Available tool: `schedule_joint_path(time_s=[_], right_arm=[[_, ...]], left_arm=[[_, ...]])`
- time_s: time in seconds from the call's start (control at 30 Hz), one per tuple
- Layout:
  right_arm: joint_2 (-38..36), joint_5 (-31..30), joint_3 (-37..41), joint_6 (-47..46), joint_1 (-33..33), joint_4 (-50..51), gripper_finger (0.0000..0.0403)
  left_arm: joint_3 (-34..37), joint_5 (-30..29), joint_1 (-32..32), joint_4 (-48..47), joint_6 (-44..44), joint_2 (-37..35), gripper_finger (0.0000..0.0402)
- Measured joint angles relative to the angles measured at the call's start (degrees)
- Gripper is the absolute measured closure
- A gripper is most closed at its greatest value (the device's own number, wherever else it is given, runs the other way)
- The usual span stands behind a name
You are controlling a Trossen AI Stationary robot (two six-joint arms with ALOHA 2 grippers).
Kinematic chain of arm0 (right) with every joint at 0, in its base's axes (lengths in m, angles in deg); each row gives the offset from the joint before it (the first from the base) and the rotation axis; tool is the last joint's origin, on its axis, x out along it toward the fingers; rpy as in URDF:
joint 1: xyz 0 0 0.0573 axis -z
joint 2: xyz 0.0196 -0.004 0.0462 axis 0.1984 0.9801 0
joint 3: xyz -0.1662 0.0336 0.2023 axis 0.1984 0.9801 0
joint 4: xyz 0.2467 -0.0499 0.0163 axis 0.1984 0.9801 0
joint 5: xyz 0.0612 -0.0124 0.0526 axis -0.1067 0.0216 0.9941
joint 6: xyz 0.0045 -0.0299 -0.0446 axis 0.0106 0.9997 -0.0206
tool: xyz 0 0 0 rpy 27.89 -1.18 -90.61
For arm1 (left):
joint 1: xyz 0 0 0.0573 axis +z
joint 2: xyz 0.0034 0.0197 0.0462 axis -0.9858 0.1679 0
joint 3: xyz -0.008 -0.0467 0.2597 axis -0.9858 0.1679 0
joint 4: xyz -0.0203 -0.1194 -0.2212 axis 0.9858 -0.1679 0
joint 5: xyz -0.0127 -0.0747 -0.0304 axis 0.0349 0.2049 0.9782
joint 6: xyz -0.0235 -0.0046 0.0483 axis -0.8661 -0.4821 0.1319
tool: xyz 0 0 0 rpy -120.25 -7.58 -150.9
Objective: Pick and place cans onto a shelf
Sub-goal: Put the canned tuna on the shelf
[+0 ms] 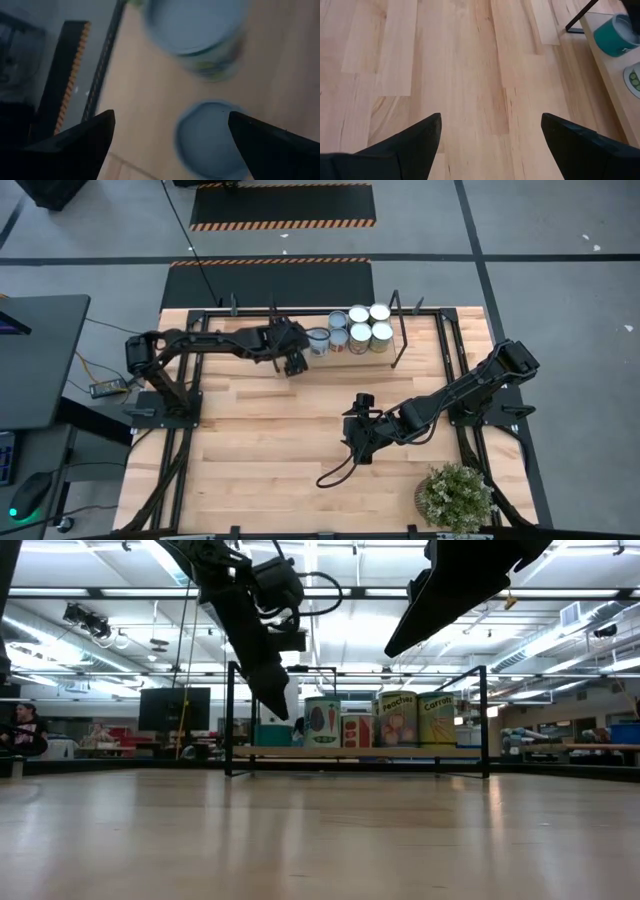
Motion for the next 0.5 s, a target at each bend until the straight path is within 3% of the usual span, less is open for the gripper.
schedule_joint_path(time_s=[0.5], right_arm=[[0.0, 0.0, 0.0, 0.6, 0.0, -0.4, 0.0053]], left_arm=[[0.0, 2.2, 3.3, 1.2, -2.8, 2.7, 0.0005]])
